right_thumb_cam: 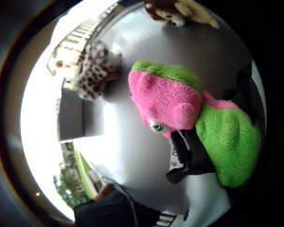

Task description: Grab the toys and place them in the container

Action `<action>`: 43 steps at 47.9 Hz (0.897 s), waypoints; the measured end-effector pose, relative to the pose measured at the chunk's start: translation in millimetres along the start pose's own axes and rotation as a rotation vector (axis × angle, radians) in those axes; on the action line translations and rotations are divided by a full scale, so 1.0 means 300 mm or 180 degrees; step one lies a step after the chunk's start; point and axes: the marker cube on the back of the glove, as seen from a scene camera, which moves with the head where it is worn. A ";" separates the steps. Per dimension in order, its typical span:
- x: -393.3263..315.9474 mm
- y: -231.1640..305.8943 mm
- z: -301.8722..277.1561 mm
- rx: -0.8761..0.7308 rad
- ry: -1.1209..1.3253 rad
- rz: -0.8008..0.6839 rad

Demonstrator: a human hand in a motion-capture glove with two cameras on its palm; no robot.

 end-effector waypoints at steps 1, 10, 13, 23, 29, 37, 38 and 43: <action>-0.003 -0.003 -0.002 -0.0010 -0.0004 0.0006; -0.075 -0.002 -0.091 0.0014 -0.0053 0.0109; -0.114 -0.013 -0.158 0.0097 0.0002 0.0068; -0.306 -0.083 -0.435 0.0370 0.0107 -0.0044; -0.517 -0.136 -0.615 0.0530 0.0161 -0.0202; -0.822 -0.226 -0.762 0.0676 0.0104 -0.0503; -0.869 -0.226 -0.772 0.0683 0.0110 -0.0550; -1.101 -0.207 -0.788 0.0716 0.0049 -0.0737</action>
